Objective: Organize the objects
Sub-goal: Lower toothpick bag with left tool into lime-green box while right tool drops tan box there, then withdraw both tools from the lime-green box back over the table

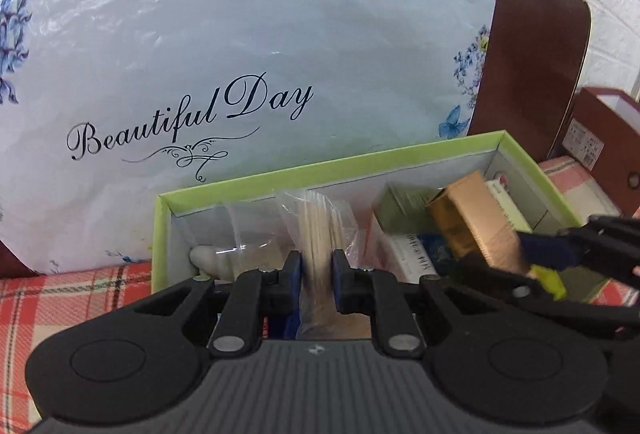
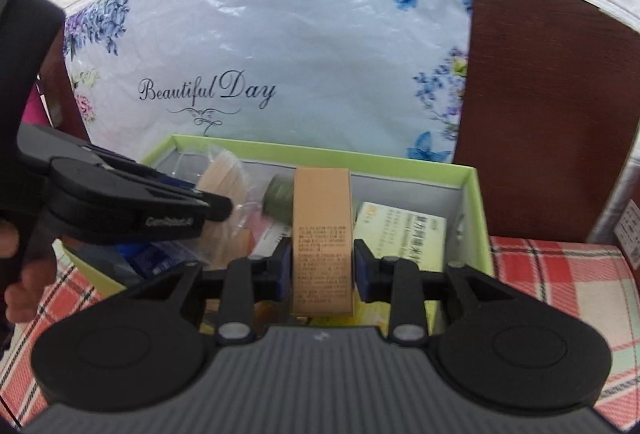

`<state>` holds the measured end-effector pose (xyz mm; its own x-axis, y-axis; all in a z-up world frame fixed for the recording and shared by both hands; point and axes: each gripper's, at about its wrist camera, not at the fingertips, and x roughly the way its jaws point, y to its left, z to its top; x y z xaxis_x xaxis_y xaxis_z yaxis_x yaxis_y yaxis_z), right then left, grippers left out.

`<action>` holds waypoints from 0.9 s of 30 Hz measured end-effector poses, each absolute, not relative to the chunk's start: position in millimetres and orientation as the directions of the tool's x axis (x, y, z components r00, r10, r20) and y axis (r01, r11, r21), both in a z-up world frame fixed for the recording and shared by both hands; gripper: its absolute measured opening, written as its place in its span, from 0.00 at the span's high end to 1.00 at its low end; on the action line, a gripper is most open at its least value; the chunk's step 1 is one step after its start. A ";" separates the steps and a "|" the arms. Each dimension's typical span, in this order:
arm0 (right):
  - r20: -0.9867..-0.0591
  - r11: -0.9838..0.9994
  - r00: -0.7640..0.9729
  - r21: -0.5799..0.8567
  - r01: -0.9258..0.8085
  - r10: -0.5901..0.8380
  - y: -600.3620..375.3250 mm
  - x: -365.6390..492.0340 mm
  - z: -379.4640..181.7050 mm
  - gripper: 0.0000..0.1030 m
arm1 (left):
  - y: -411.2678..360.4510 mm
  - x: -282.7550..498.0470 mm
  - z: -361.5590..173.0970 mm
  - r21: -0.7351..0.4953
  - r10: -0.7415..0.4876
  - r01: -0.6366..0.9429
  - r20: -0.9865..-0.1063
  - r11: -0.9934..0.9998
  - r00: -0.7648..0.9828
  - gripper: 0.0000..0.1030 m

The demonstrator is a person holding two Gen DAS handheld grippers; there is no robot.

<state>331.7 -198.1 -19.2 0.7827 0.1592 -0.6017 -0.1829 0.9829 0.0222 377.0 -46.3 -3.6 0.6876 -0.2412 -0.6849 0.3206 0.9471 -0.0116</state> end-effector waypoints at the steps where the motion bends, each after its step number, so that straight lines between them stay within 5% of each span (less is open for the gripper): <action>1: -0.602 0.983 0.783 0.019 -0.184 0.158 -196.5 332.5 -19.6 0.70 | -44.0 375.0 -2.3 -0.030 -0.252 0.317 -0.677 0.948 0.691 0.84; 4: -0.597 0.983 0.788 0.010 -0.183 0.153 -196.6 328.7 -18.0 0.70 | -37.4 365.7 5.7 -0.054 -0.270 0.310 -0.646 0.949 0.715 0.73; 6: -0.554 0.981 0.820 -0.032 -0.192 0.143 -196.4 321.0 -13.7 0.45 | -34.9 356.4 13.5 -0.044 -0.236 0.265 -0.610 0.963 0.757 0.26; 7: -0.534 0.982 0.836 -0.058 -0.180 0.122 -196.5 316.3 -10.2 0.14 | -32.3 350.4 18.1 -0.043 -0.215 0.236 -0.587 0.971 0.780 0.16; 8: -0.496 0.984 0.863 -0.081 -0.156 0.095 -197.6 308.7 -4.7 0.08 | -29.3 342.3 23.9 -0.043 -0.192 0.202 -0.555 0.978 0.810 0.11; 14: -0.407 0.982 0.905 -0.080 -0.171 0.125 -207.6 254.3 27.4 0.00 | -13.7 288.6 51.9 -0.080 -0.128 0.102 -0.488 0.992 0.864 0.00; 27: -0.436 0.983 0.883 0.134 -0.125 0.172 -213.8 111.5 13.7 0.00 | -20.4 137.9 17.1 -0.049 -0.076 0.058 -0.599 0.997 0.797 0.00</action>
<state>111.5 -213.8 13.7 0.8832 0.1718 -0.4364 -0.1249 0.9830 0.1343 137.9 -20.4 17.1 0.7970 -0.0757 -0.5993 0.0579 0.9971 -0.0490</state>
